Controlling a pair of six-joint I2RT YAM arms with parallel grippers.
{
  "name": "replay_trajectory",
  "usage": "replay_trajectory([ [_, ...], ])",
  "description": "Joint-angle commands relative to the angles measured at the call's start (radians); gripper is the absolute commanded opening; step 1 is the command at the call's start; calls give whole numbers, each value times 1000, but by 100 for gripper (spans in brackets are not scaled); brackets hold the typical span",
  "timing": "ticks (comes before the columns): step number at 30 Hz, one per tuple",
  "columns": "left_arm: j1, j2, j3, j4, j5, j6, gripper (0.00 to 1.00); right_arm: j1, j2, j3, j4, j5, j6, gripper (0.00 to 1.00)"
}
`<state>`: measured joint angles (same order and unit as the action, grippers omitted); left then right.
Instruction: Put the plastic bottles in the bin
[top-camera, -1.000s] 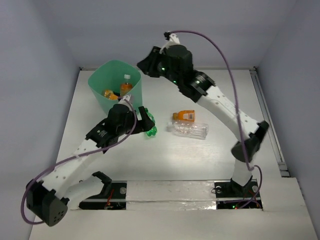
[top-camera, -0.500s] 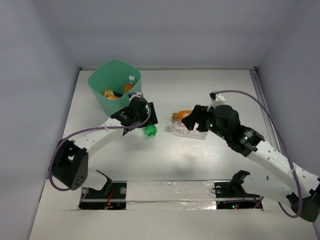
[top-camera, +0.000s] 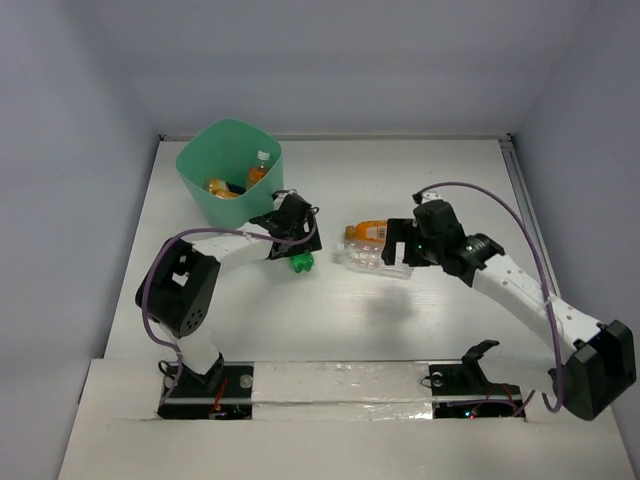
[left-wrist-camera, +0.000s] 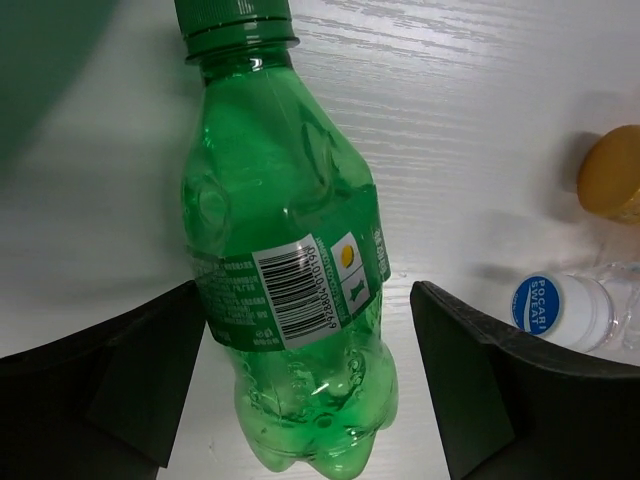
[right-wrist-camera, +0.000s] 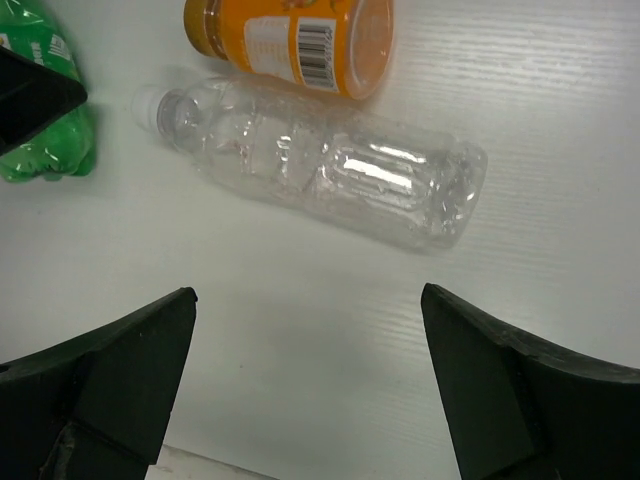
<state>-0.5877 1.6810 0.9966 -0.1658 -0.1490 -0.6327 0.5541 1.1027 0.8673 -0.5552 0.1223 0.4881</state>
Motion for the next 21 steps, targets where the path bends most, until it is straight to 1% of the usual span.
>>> replay_trajectory([
  [1,0,-3,47,31,-27,4,79,-16,95,123,-43,-42,-147,100],
  [2,0,-4,42,35,-26,4,75,-16,126,163,-52,-50,-166,100],
  [3,0,-16,36,37,-23,4,65,-16,184,179,-64,-56,-181,100],
  [5,0,-36,-1,48,-15,2,59,-16,239,220,-81,-78,-218,100],
  [6,0,-49,-15,51,-3,-1,52,-16,262,231,-92,-82,-227,100],
  [10,-21,-154,-93,60,45,-10,37,-25,356,274,-95,-85,-292,100],
  [12,-56,-200,-104,43,58,-13,35,-25,391,311,-101,-85,-316,100],
  [15,-107,-308,-89,-4,66,-19,35,-25,457,348,-118,-107,-356,100],
  [16,-107,-369,-67,-17,69,-19,35,-25,468,360,-117,-113,-371,100],
  [18,-118,-427,-29,-63,69,-18,35,-25,497,369,-115,-104,-378,100],
  [19,-118,-478,20,-78,68,-15,35,-25,506,372,-112,-95,-379,100],
  [21,-118,-513,91,-132,42,10,35,-25,532,375,-111,-111,-384,100],
])
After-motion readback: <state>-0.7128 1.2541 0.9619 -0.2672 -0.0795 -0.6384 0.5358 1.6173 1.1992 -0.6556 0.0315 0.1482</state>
